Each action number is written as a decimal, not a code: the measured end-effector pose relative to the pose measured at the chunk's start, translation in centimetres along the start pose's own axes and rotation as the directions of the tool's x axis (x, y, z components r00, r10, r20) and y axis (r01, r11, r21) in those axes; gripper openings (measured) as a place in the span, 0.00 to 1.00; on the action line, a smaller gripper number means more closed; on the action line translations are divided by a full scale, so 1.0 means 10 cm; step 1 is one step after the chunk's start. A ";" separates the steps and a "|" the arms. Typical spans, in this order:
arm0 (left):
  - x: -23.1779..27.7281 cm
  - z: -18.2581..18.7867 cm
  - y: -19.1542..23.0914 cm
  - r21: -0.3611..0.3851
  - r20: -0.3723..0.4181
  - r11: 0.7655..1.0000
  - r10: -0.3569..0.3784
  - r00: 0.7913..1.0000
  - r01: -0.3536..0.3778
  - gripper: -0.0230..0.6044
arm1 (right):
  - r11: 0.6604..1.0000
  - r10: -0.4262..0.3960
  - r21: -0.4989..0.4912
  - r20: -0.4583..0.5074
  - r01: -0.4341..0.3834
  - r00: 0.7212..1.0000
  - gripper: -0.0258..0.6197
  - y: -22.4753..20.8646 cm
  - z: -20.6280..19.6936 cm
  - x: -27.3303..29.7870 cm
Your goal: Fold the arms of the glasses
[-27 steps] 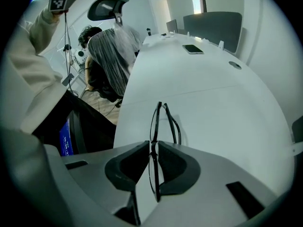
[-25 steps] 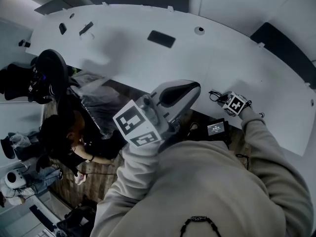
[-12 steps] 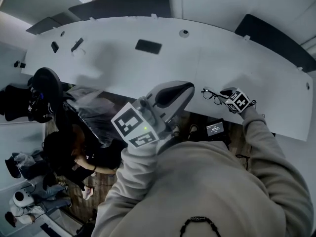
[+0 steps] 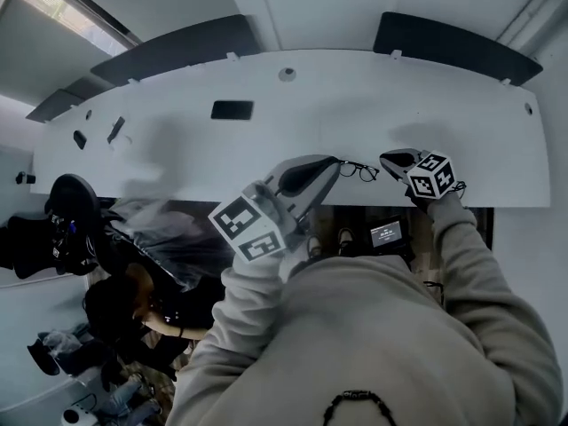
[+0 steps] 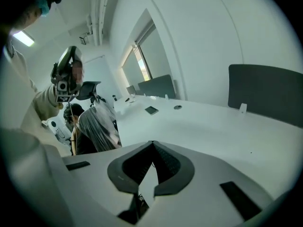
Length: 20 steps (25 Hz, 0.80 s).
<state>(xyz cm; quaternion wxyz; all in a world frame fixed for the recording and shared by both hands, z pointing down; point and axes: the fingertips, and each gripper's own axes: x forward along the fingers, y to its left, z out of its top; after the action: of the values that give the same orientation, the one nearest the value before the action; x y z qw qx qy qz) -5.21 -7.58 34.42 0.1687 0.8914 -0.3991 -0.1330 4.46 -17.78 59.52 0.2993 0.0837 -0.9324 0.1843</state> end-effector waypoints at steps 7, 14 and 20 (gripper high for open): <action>0.18 -0.21 -0.05 0.040 -0.058 0.999 -0.013 0.998 0.015 0.05 | 0.998 -0.039 0.049 0.241 0.028 0.970 0.07 0.29 0.59 -0.63; 0.28 -0.23 -0.20 0.092 -0.084 0.994 -0.050 0.995 0.058 0.05 | 0.999 -0.047 0.041 0.446 0.032 0.894 0.07 0.64 1.16 -1.32; 0.31 -0.19 -0.30 0.110 -0.082 0.990 -0.075 0.994 0.084 0.05 | 0.997 -0.058 -0.010 0.502 0.073 0.863 0.07 0.86 1.33 -1.62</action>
<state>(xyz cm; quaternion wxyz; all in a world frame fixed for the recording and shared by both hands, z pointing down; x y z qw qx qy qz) -0.50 -7.72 34.63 0.1279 0.9192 -0.3633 -0.0820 8.22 -14.38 37.49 0.0544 0.1560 -0.9773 0.1328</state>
